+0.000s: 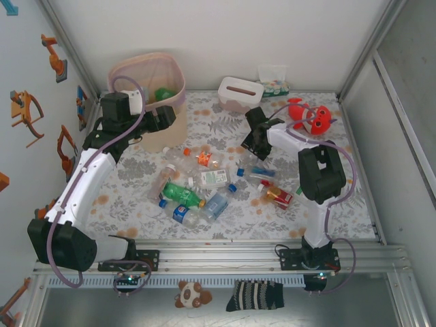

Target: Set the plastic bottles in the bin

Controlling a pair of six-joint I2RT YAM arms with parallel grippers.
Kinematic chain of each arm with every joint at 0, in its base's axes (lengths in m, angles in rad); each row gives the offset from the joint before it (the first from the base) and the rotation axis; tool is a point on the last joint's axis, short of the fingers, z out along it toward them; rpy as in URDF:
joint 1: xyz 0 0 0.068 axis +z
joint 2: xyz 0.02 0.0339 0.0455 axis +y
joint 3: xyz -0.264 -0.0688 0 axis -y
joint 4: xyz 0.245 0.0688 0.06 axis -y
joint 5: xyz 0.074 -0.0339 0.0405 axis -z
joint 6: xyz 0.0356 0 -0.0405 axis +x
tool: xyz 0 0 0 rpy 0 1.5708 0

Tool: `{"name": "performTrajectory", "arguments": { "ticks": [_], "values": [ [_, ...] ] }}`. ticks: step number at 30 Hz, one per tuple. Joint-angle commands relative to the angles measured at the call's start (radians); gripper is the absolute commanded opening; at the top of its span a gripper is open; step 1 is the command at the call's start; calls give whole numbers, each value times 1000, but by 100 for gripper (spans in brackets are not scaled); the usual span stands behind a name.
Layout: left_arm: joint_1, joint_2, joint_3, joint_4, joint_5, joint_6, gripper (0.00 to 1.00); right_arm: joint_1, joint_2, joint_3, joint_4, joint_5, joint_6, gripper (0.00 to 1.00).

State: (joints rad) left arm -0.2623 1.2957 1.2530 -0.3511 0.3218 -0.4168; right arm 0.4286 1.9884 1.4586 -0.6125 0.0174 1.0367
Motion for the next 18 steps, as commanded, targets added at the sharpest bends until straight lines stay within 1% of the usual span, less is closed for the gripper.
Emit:
{"name": "performTrajectory", "arguments": {
  "ticks": [1,3,8,16,18],
  "values": [
    [-6,-1,14,24,2,6,86,-8,9,-1,1,-18,-4,63],
    [-7,-1,11,20,2,6,86,-8,23,-3,5,-29,0,65],
    [-8,-9,0,24,0,4,86,-10,27,-6,11,-31,4,64],
    [-8,-19,-3,25,0,1,86,-13,-27,-4,14,-17,-1,52],
    [-9,-24,-6,26,0,1,86,-12,-61,-9,32,-22,-28,51]
  ]
}}
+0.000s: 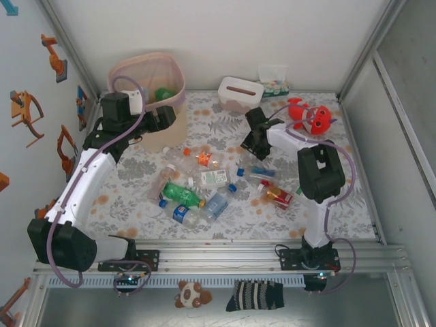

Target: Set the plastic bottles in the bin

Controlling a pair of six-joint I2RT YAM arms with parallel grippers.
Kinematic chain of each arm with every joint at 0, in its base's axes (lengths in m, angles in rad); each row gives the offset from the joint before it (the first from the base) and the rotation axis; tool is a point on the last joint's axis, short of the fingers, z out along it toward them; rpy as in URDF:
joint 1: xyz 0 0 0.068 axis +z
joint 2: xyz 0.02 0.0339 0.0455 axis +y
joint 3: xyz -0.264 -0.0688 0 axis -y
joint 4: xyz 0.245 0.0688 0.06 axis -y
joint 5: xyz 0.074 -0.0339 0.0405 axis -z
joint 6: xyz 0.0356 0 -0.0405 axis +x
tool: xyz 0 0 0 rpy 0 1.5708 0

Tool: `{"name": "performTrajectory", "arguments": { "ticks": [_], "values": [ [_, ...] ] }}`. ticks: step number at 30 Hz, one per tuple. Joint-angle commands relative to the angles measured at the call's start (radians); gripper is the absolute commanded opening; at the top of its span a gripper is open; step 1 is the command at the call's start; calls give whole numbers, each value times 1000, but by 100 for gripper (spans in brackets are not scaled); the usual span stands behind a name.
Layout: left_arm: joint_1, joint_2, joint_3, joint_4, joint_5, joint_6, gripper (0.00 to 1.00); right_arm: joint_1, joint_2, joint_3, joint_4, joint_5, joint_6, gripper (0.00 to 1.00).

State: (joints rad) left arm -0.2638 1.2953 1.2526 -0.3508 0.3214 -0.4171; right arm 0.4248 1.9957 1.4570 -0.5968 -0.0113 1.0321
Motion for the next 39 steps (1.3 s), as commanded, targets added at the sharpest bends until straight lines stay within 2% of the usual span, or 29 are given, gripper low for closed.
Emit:
{"name": "performTrajectory", "arguments": {
  "ticks": [1,6,12,17,24,30,33,39],
  "values": [
    [-8,-25,-7,24,1,0,86,-9,-86,-12,39,-7,-49,51],
    [-8,-33,-14,51,30,2,86,-8,-205,-81,189,-104,-179,49],
    [-12,-51,-43,165,115,-5,86,-9,-332,-121,294,-256,-357,47],
    [-17,-60,-70,300,212,-21,86,-8,-449,-154,362,-319,-467,45],
    [-34,-65,-98,526,392,-55,85,-7,-596,-196,482,-425,-614,38],
    [-78,-65,-69,627,502,-47,85,-1,-685,-220,603,-563,-713,35],
    [-114,-71,-52,668,537,-34,85,5,-714,-206,610,-613,-749,35],
    [-226,-73,-3,665,598,80,89,40,-762,-189,632,-726,-836,35]
  ]
}}
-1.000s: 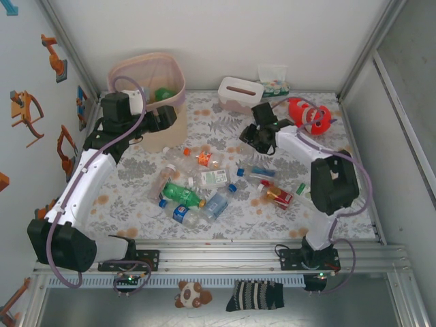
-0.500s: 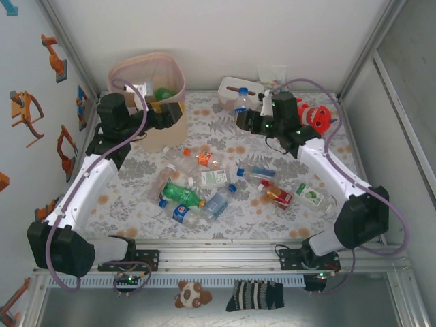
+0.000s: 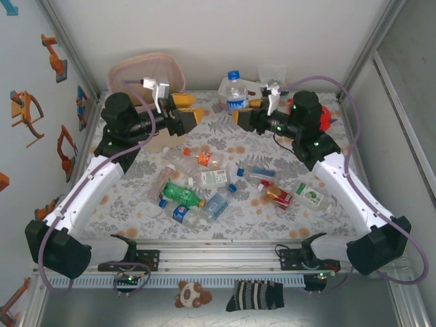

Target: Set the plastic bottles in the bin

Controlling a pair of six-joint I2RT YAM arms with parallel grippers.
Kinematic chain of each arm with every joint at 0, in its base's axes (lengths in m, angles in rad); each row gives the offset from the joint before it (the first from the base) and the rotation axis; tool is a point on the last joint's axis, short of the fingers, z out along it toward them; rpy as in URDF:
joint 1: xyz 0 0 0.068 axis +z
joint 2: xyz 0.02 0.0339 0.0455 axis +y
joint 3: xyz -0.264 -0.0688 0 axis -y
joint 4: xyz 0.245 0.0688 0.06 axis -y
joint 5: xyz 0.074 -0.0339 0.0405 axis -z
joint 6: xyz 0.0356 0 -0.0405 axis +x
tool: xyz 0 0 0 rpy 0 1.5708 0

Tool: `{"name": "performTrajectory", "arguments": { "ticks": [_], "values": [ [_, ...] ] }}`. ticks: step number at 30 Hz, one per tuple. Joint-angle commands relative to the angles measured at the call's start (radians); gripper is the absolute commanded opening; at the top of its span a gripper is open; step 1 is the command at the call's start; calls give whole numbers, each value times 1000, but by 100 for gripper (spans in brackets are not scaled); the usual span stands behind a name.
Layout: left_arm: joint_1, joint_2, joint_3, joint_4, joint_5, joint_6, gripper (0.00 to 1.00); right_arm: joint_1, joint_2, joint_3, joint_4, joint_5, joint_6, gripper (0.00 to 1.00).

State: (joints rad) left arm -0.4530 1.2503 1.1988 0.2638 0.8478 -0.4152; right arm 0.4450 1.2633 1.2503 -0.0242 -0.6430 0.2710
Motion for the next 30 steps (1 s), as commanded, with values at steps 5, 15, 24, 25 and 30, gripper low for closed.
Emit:
{"name": "performTrajectory", "arguments": {
  "ticks": [5,15,24,25,30],
  "values": [
    [-96,-12,109,2,80,140,91,68,-41,52,71,-191,-105,35],
    [-137,26,153,12,87,173,92,154,-71,89,89,-236,-127,35],
    [-171,38,167,49,125,182,74,172,-68,93,95,-247,-137,35],
    [-173,36,166,52,125,183,72,173,-68,93,91,-243,-141,35],
    [-176,29,160,52,125,195,58,175,-66,93,86,-230,-144,35]
  ]
}}
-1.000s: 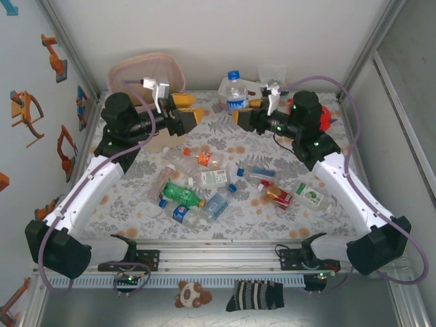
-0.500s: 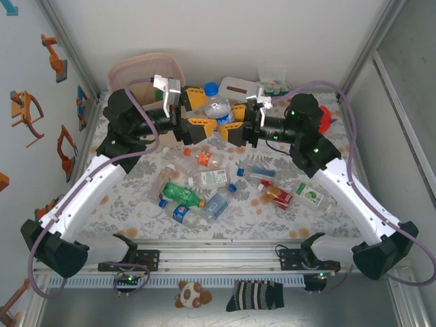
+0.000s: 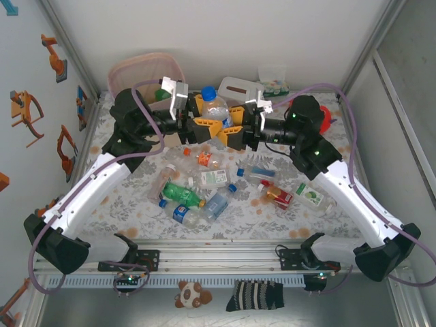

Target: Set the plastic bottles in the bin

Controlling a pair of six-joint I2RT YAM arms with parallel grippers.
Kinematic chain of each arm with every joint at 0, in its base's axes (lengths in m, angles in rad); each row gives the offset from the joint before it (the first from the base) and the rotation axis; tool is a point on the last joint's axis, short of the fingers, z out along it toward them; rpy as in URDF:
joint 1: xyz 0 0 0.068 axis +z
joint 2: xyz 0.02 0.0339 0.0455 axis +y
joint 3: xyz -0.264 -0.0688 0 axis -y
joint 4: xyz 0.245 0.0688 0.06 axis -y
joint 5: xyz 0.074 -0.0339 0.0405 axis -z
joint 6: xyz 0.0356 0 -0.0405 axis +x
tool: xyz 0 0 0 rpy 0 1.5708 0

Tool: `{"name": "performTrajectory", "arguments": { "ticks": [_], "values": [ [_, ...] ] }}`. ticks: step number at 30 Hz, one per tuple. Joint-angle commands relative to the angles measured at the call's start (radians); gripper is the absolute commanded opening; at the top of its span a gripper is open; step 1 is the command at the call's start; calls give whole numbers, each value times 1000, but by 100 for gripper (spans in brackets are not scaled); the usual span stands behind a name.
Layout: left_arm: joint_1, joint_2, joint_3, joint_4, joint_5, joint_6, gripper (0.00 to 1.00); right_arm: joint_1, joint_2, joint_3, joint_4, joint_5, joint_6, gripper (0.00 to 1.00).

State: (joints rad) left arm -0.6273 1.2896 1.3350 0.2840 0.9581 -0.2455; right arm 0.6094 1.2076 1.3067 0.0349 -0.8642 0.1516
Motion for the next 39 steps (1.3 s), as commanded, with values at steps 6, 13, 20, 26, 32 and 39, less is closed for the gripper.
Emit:
{"name": "performTrajectory", "arguments": {
  "ticks": [6,13,20,26,32,39],
  "values": [
    [-3,-18,15,40,14,29,47,10,-12,31,25,7,-25,35],
    [-3,-35,6,-5,-38,69,44,10,-29,20,2,54,-33,53],
    [-3,-68,16,-145,-207,178,46,10,-92,-31,-67,179,-82,64],
    [1,-80,33,-238,-342,249,43,10,-148,-56,-128,268,-123,65],
    [25,-56,85,-324,-534,281,31,10,-158,-51,-168,303,-142,65],
    [117,-6,177,-400,-634,271,6,10,-157,-47,-170,309,-139,65]
  ]
}}
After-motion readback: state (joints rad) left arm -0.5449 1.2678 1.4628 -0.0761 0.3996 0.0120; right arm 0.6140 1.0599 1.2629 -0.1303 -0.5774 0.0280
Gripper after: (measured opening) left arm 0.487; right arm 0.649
